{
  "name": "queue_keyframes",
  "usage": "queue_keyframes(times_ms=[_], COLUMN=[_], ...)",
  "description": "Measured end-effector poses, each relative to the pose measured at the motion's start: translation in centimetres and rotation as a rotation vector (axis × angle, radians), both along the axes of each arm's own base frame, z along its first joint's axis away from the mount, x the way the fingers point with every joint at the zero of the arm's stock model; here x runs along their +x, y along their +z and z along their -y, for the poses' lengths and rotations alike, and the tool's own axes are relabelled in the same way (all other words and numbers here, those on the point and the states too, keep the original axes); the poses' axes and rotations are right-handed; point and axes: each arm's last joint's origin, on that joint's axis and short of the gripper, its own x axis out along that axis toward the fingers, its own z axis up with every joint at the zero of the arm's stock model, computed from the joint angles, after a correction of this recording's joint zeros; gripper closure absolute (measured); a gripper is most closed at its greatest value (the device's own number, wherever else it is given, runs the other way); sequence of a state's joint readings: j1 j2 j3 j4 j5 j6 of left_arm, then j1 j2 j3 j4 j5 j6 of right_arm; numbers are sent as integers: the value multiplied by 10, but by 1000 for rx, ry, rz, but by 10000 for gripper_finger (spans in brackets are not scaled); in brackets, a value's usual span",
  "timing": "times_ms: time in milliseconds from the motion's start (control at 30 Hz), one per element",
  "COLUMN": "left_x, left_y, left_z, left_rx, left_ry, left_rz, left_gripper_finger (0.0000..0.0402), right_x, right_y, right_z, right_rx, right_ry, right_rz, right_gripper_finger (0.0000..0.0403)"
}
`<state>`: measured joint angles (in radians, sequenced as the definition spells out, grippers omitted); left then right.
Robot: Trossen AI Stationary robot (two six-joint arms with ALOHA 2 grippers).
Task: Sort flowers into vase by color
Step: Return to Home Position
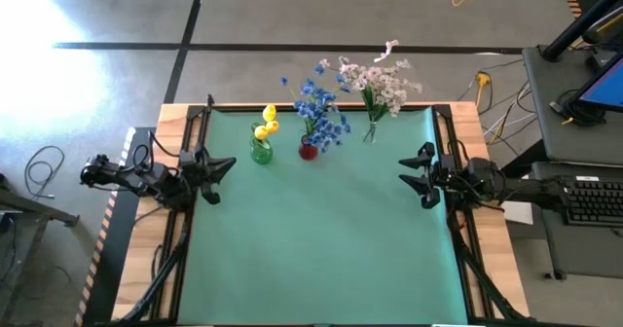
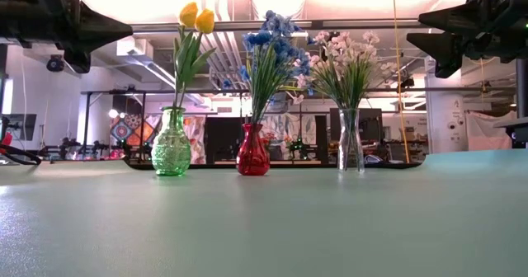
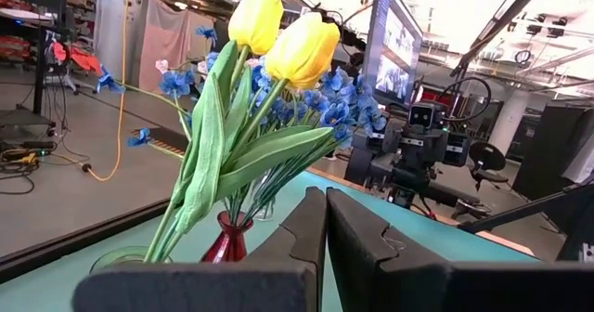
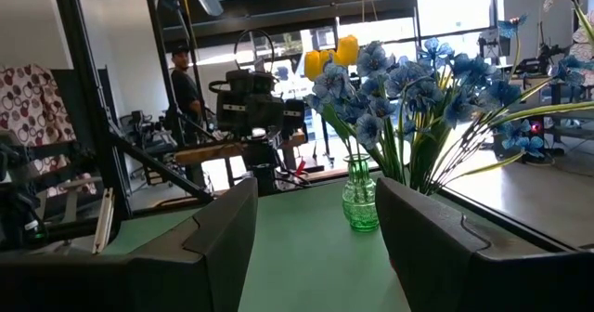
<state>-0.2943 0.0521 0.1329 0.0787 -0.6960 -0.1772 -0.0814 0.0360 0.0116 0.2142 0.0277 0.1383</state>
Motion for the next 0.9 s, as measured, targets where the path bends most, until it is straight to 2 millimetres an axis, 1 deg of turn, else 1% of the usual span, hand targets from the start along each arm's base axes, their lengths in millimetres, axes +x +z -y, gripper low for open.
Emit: queue_keyframes(times_ms=[900], left_x=[0], left_y=[0], left_z=[0], left_rx=[-5], left_ry=[-1], left_rz=[0], left_gripper_finger=[401], right_x=[0], right_y=[0], right_z=[0], right_rx=[0], right_ry=[0], right_rz=[0], right_gripper_finger=[190])
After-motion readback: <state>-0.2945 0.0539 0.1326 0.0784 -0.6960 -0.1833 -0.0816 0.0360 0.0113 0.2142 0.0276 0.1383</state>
